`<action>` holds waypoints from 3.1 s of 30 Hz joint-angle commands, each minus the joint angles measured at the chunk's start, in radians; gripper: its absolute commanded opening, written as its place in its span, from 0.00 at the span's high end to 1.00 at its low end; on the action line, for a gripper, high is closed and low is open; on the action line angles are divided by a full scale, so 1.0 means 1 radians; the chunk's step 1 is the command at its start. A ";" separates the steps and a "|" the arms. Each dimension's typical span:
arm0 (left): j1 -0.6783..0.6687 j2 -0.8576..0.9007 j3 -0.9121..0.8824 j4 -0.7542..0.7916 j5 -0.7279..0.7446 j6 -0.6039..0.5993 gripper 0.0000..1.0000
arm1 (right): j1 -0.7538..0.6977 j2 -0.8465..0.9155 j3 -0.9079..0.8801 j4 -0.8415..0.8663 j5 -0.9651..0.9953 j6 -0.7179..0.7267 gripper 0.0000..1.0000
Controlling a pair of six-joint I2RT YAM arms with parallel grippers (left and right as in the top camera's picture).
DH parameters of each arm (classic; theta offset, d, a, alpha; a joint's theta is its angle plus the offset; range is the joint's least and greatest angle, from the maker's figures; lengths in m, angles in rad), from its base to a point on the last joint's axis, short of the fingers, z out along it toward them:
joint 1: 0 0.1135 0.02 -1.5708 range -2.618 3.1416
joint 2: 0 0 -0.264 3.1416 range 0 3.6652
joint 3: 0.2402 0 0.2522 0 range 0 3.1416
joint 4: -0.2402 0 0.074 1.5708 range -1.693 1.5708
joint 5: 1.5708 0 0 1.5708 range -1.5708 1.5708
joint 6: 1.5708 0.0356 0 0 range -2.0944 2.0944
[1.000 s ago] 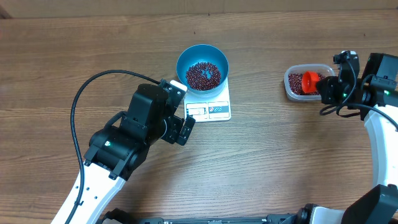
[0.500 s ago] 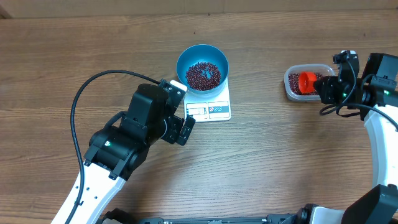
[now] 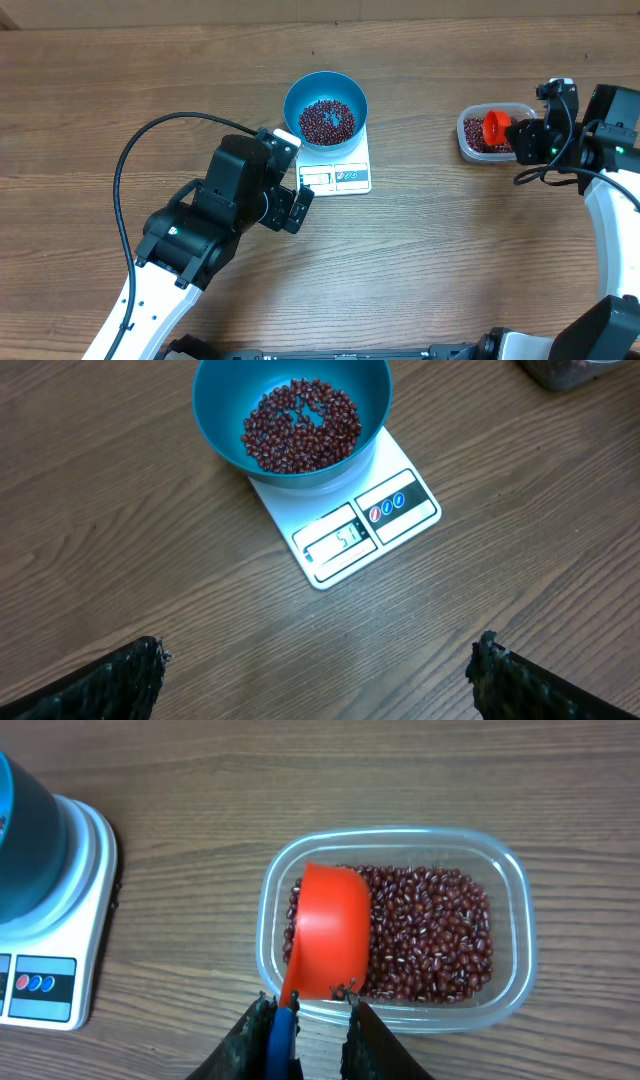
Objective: Scoop item into bowl and weigh 150g on scale
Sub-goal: 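Dip the orange cup into the red beans in the tub, then drag the orange cup through the beans to scoop more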
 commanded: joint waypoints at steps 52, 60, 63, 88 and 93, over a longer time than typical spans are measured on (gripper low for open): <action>0.006 -0.010 0.013 0.003 0.015 0.016 0.01 | -0.002 0.072 -0.042 0.132 0.269 -0.041 0.96; 0.006 -0.010 0.013 0.003 0.015 0.016 0.00 | 0.000 0.136 -0.042 0.134 0.267 -0.041 0.96; 0.006 -0.010 0.013 0.003 0.015 0.016 0.00 | 0.000 0.164 -0.043 0.126 0.256 -0.041 0.96; 0.006 -0.010 0.013 0.003 0.014 0.016 0.00 | 0.000 0.170 -0.043 0.096 0.042 -0.042 0.96; 0.006 -0.010 0.013 0.003 0.015 0.015 0.00 | 0.000 0.170 -0.043 0.082 0.011 -0.042 0.96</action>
